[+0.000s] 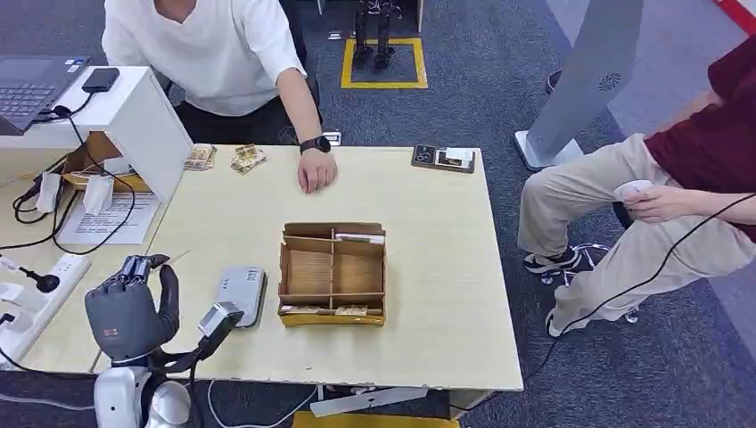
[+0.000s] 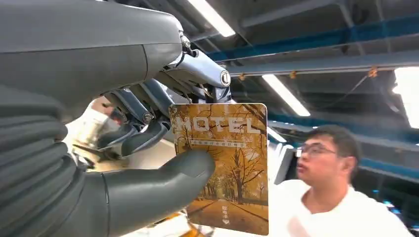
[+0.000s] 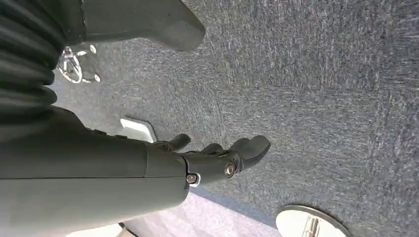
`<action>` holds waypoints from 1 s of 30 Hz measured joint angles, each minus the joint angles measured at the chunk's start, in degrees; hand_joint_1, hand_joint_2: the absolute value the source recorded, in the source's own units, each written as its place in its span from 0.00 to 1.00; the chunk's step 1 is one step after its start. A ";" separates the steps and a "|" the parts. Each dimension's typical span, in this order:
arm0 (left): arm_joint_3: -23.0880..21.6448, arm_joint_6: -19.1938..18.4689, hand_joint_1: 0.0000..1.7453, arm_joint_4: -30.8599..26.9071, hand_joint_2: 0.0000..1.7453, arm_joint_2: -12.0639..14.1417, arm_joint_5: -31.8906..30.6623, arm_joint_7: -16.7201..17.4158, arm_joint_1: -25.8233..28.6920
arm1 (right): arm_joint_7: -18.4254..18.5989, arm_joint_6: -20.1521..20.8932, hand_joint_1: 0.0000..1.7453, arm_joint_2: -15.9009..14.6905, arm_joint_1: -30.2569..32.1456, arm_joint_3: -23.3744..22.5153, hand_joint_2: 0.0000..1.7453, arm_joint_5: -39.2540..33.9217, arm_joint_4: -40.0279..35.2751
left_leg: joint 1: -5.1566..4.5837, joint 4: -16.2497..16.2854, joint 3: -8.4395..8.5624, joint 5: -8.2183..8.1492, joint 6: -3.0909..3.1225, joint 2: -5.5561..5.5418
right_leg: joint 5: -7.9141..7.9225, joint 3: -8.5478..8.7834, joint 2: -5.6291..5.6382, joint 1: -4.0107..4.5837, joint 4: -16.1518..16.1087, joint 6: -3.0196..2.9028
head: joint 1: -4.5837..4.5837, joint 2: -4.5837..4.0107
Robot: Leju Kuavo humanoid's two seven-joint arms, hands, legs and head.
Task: Pass the card to the sensor for recognition and then transmit it.
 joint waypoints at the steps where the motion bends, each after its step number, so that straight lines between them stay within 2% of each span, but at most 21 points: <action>1: 0.24 0.02 1.00 0.00 1.00 0.00 -0.48 0.63 0.06 | 0.00 0.00 0.00 0.00 0.01 0.00 1.00 -0.09 0.00 | 0.00 0.00 0.00 0.00 0.00 0.00 | 0.00 0.00 0.00 0.00 0.00 0.00 | 0.00 0.00; 5: 1.61 0.02 1.00 0.00 1.00 -0.02 -2.12 2.27 0.33 | 0.00 -0.02 0.00 0.00 0.06 0.00 1.00 -0.30 0.00 | 0.00 0.00 0.00 0.00 0.00 0.00 | 0.00 0.00 -0.01 0.00 0.00 0.00 | 0.00 0.00; 11: 2.88 0.02 1.00 0.00 1.00 -0.04 -3.21 2.71 0.61 | 0.00 -0.02 0.00 0.00 0.10 0.00 1.00 -0.57 0.00 | 0.00 0.00 -0.02 0.00 0.00 -0.01 | 0.00 0.00 -0.02 0.00 0.00 0.00 | 0.00 0.00; 19: 4.15 0.00 1.00 2.17 1.00 -0.09 -0.92 0.87 0.98 | -0.24 -0.15 0.00 0.00 0.31 -0.04 1.00 -0.50 0.02 | 0.00 0.00 -0.05 0.00 0.00 -0.04 | 0.00 0.01 -0.08 0.00 0.00 0.00 | 0.00 0.00; 23: 4.35 0.02 1.00 3.76 1.00 -0.11 -1.44 4.15 1.53 | -0.17 0.04 0.00 0.00 0.29 -0.68 1.00 0.50 0.07 | 0.00 0.00 -0.04 0.00 0.00 -0.03 | 0.00 0.00 -0.07 0.00 0.00 0.00 | 0.00 0.00; 30: 4.37 0.00 1.00 5.68 1.00 -0.17 -1.75 2.55 2.17 | -0.11 0.02 0.00 0.00 0.31 -1.03 1.00 0.39 0.07 | 0.00 0.00 -0.07 0.00 0.00 -0.05 | 0.00 0.00 -0.10 0.00 0.00 0.00 | 0.00 0.00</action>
